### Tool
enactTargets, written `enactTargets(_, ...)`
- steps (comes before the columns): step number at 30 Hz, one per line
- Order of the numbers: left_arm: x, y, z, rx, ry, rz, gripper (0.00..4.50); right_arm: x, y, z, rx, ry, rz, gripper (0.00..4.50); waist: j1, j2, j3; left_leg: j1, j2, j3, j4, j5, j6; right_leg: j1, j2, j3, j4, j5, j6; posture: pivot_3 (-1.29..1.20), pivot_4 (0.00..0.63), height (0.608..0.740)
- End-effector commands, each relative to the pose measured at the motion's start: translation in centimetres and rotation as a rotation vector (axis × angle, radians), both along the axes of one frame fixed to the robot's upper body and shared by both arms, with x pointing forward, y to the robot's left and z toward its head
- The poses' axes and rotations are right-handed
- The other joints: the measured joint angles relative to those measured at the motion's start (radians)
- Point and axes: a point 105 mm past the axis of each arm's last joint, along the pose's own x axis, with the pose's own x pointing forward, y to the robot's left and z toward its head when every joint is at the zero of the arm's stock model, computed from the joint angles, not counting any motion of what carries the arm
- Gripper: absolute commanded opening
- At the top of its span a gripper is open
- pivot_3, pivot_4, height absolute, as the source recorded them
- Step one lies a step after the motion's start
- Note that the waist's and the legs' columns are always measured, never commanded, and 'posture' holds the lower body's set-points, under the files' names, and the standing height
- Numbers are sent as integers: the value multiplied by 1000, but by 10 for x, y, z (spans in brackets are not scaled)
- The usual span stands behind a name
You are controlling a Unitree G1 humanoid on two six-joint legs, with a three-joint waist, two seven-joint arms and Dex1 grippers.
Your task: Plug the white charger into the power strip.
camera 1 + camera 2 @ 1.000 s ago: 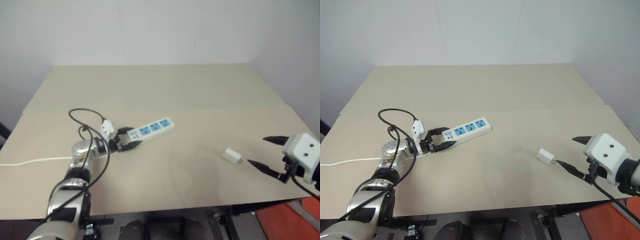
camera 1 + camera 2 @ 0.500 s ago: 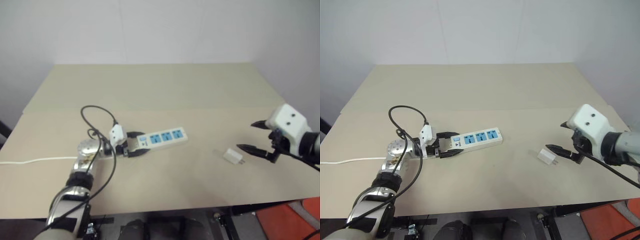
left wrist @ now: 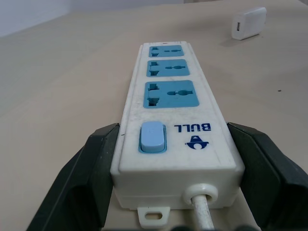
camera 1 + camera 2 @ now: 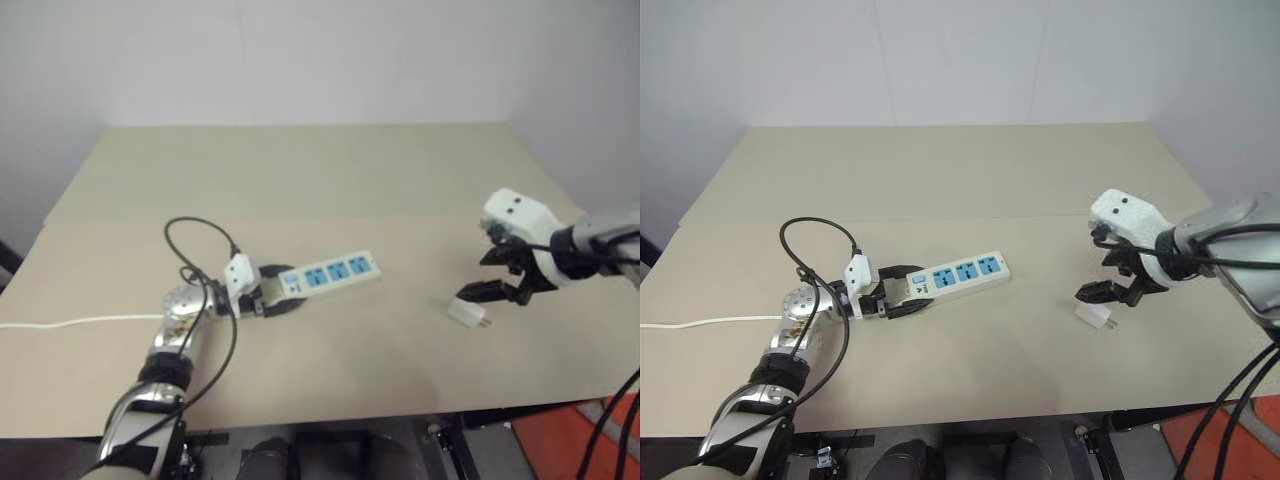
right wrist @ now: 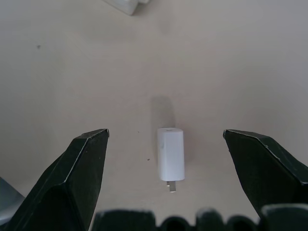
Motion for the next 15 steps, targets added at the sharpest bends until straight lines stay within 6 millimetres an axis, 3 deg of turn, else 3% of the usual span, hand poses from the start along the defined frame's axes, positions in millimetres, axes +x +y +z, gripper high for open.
enactTargets(1, -6, -9, -12, 31, 28, -30, 3238, 3, -3, -1, -48, 15, -4, 4500, 0, 0, 0, 0, 0, 0, 1, 0, 0, 0, 0, 0, 0, 0, 0, 0, 150, 740)
enactTargets(15, -10, -8, -7, 64, 13, -62, 3238, 29, 0, -32, -154, 95, 42, 4500, -3, 0, 0, -1, 0, 0, 1, 0, 0, 0, 1, -1, 1, 0, 1, 0, 150, 740)
